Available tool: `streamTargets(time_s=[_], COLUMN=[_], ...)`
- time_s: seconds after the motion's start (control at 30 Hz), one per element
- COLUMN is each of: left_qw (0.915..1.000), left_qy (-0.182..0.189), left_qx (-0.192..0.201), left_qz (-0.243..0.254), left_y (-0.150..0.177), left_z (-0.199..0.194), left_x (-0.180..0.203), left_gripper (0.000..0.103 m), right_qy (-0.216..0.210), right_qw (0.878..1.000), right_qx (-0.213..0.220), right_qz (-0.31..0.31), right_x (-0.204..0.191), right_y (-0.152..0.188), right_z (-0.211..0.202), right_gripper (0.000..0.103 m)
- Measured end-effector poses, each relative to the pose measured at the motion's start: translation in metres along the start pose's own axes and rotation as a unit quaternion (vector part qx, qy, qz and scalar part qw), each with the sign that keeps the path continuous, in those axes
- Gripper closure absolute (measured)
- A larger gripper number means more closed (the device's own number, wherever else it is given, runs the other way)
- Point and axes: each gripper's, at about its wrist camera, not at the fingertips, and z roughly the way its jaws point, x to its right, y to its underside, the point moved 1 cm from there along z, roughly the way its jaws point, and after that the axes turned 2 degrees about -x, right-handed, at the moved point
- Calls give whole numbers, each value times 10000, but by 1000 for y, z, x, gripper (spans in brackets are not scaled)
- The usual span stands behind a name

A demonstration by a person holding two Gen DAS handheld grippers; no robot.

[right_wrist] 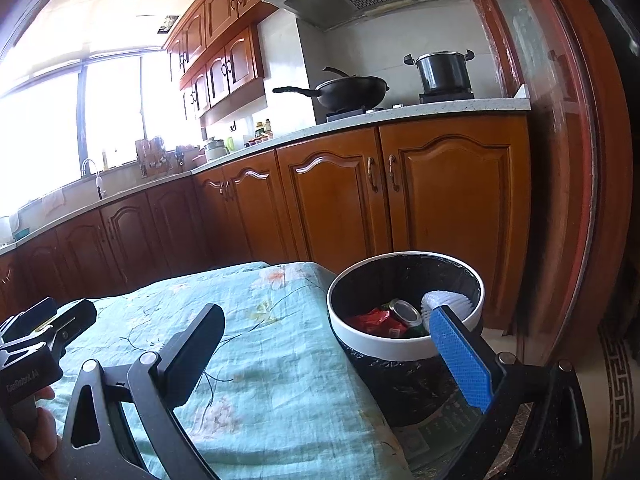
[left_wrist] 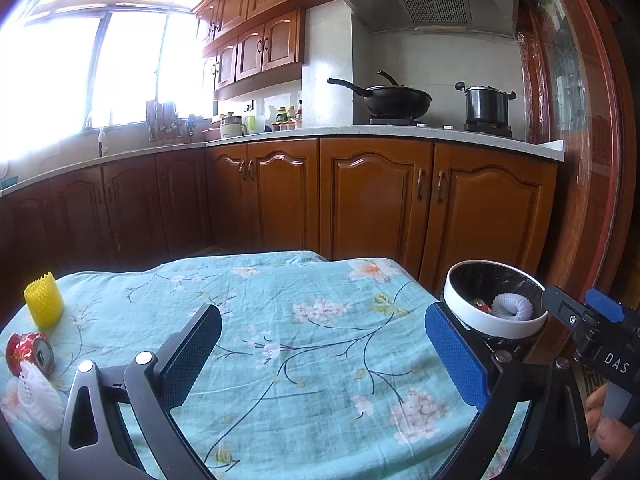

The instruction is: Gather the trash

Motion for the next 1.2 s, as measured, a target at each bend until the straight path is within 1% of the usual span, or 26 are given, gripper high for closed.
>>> streamTargets(time_s=[0.33,0.5,1.2], left_qw=[9999,9999,9997], left_qy=[124,139,235], left_qx=[63,65,54], left_qz=[-18,-21,68], left_y=[2,4,5], left_z=[-1,0,6], left_x=[-8,-12,-19], left_gripper=[1,1,1], right_qy=[-36,-45,-77], right_qw=[9999,9999,9998], right_qx=[24,92,128], right_qz=[-116,-121,-102], right_x=[-5,-6,-6], right_y=[1,1,-2], right_z=[-3,-6,-9], right_gripper=[0,0,0])
